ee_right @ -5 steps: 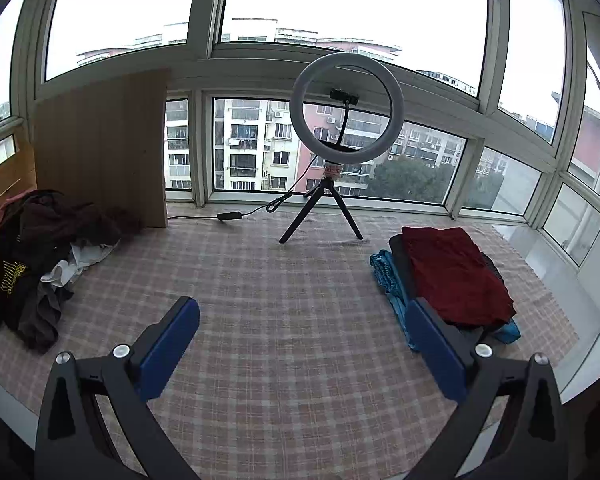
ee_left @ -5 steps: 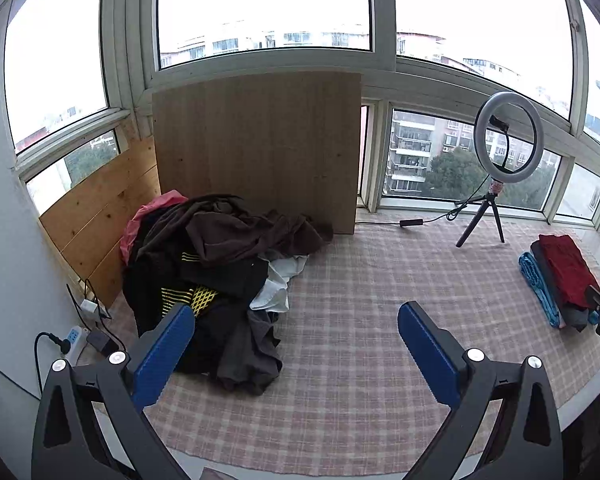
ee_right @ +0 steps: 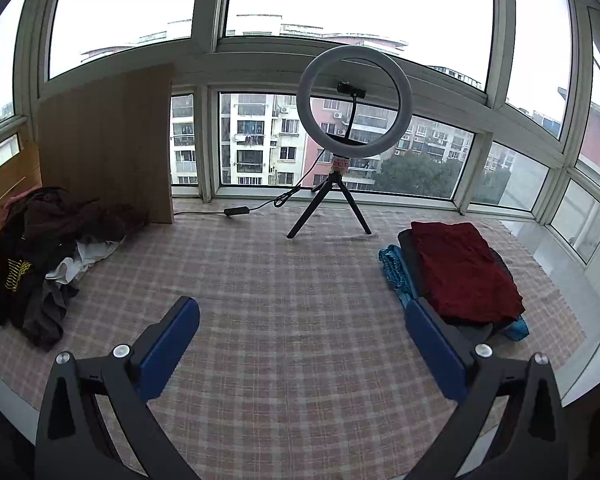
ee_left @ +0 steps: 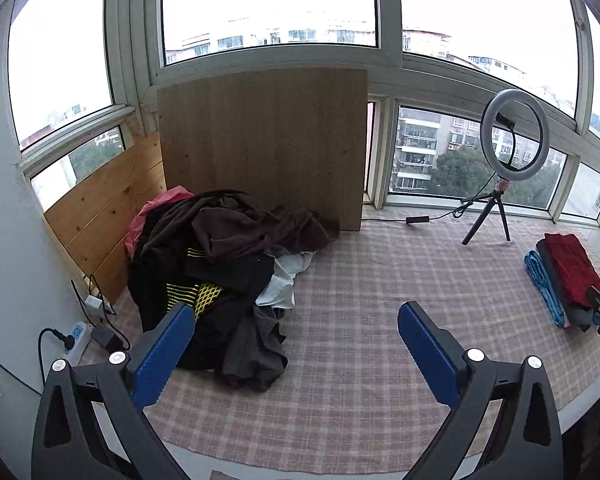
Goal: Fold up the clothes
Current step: 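Move both grippers toward the heap of dark clothes by the board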
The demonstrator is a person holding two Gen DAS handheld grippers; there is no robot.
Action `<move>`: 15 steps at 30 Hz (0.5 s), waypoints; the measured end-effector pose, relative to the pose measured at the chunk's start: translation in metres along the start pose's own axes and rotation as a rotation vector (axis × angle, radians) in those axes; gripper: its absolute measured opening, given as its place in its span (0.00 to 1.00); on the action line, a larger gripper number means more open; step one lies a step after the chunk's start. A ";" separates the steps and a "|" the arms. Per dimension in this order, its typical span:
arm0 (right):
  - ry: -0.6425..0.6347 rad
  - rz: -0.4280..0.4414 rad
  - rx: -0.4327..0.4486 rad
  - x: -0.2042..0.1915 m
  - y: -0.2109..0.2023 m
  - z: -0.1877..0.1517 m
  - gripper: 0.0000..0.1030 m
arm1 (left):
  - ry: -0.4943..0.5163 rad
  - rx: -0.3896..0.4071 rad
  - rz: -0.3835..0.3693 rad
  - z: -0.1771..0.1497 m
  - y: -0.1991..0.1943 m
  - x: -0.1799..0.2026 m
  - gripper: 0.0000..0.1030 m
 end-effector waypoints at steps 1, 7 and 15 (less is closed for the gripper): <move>-0.003 0.002 0.003 0.000 -0.001 0.001 1.00 | -0.003 -0.001 0.004 0.000 0.000 -0.002 0.99; -0.051 -0.005 -0.007 -0.029 0.007 -0.001 1.00 | -0.023 -0.010 0.028 -0.002 0.003 -0.016 0.99; -0.041 0.073 -0.034 -0.061 0.022 0.000 1.00 | -0.050 -0.020 0.061 -0.004 0.006 -0.036 0.99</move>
Point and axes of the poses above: each gripper's, at about its wrist camera, not at the fingertips, and y roughly the way its jaws point, x to its right, z to its top, the point moved 4 cm from there along y, roughly the way its jaws point, and after that the axes turned 11 degrees about y, right-handed, at the moved point
